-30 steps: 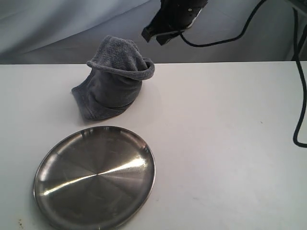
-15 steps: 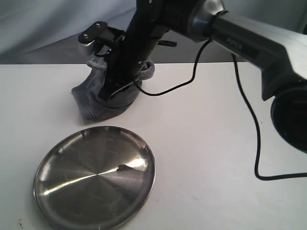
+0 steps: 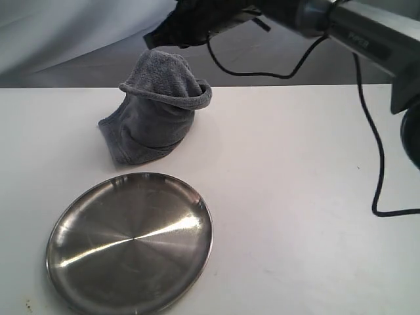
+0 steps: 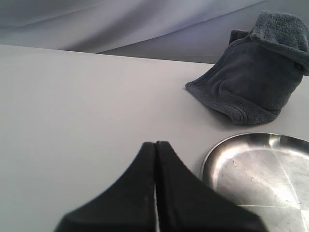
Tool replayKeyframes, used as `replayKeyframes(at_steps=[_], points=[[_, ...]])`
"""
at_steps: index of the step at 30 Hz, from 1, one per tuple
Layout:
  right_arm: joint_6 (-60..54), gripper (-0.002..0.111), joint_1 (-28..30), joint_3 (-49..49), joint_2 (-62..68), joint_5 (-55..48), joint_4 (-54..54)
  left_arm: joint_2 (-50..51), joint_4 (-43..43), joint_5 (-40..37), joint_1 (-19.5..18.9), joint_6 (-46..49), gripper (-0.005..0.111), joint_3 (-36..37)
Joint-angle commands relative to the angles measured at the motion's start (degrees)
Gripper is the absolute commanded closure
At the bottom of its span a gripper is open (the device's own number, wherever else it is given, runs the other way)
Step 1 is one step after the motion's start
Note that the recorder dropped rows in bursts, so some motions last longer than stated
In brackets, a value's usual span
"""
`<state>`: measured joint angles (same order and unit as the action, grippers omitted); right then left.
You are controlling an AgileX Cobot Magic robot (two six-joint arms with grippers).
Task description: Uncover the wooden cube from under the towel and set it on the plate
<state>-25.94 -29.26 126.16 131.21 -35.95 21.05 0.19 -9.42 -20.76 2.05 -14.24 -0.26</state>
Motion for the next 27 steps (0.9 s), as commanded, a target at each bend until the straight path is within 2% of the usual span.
replayKeyframes(at_steps=[1, 6, 15, 20, 27], points=[[-1.57, 0.108, 2.73, -0.05, -2.15, -11.44, -3.39, -0.19, 0.13, 0.38, 0.23, -0.21, 0.107, 0.26], [-7.01, 0.108, 3.05, -0.05, -2.31, -20.59, -3.87, -0.19, 0.13, 0.38, 0.23, -0.21, 0.107, 0.26], [-16.57, 0.108, -2.47, -0.05, -1.05, -28.8, 4.62, -0.19, 0.13, 0.38, 0.23, -0.21, 0.107, 0.26], [-19.07, 0.108, -6.82, -0.05, 0.31, -21.24, 6.36, -0.19, 0.13, 0.38, 0.23, -0.21, 0.107, 0.26], [-18.66, 0.108, -8.78, -0.05, 1.16, 1.16, 6.36, -0.19, 0.13, 0.38, 0.23, -0.21, 0.107, 0.26]])
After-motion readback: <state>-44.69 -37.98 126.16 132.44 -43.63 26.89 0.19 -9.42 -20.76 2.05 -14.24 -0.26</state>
